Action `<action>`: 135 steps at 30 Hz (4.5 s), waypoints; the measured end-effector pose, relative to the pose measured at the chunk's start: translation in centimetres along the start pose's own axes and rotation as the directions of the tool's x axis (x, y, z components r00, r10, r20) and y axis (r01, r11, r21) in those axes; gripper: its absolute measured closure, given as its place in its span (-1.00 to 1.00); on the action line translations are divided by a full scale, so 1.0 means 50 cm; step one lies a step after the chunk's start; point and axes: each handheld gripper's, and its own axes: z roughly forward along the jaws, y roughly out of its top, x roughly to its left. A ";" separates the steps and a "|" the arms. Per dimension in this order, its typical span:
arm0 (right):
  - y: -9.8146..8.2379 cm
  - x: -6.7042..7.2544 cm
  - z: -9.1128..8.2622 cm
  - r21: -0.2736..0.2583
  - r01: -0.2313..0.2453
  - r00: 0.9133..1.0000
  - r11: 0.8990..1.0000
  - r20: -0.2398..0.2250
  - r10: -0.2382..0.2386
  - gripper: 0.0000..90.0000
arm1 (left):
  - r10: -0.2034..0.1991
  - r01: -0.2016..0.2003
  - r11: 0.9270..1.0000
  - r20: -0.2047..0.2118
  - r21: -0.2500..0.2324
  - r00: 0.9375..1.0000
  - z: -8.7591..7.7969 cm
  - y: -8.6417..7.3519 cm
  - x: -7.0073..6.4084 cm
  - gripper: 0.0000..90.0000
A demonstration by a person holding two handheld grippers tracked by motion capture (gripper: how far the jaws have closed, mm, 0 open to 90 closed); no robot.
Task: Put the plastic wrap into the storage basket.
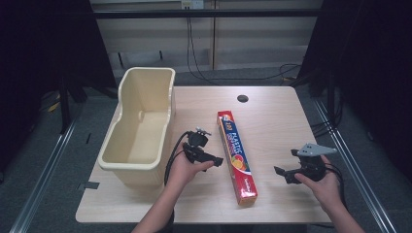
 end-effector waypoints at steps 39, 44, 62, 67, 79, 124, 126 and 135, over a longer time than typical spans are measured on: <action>0.001 0.004 0.005 0.003 0.006 1.000 1.000 -0.007 -0.006 -0.90 | -0.098 0.097 0.994 0.034 0.045 0.995 0.103 0.092 -0.046 -0.98; 0.001 0.003 0.003 0.004 0.001 1.000 1.000 -0.005 -0.001 -0.89 | -0.102 0.101 0.993 0.026 0.054 0.994 0.115 0.092 -0.051 -0.98; 0.001 0.004 0.007 0.000 0.002 1.000 1.000 -0.009 -0.002 -0.86 | -0.131 0.132 0.989 -0.017 0.064 0.991 0.154 0.100 -0.079 -1.00; 0.001 0.004 0.006 -0.004 0.003 1.000 1.000 -0.017 -0.003 -0.86 | -0.150 0.151 0.985 -0.015 0.088 0.989 0.160 0.094 -0.077 -0.98; 0.001 0.001 0.004 -0.006 -0.008 1.000 1.000 -0.008 0.008 -0.86 | -0.155 0.153 0.982 0.014 0.111 0.988 0.144 0.089 -0.058 -0.84; 0.005 -0.004 0.000 -0.029 -0.031 1.000 0.999 -0.003 0.031 -0.84 | -0.171 0.210 0.959 -0.202 0.188 0.964 0.120 0.102 -0.008 -0.30; 0.006 -0.005 0.000 -0.029 -0.034 0.999 0.999 -0.003 0.034 -0.84 | -0.186 0.227 0.955 -0.210 0.192 0.960 0.117 0.105 -0.008 -0.21; 0.006 -0.006 -0.003 -0.044 -0.032 0.999 0.999 -0.004 0.032 -0.85 | -0.119 0.182 0.934 -0.213 0.309 0.970 0.085 0.118 -0.005 -0.11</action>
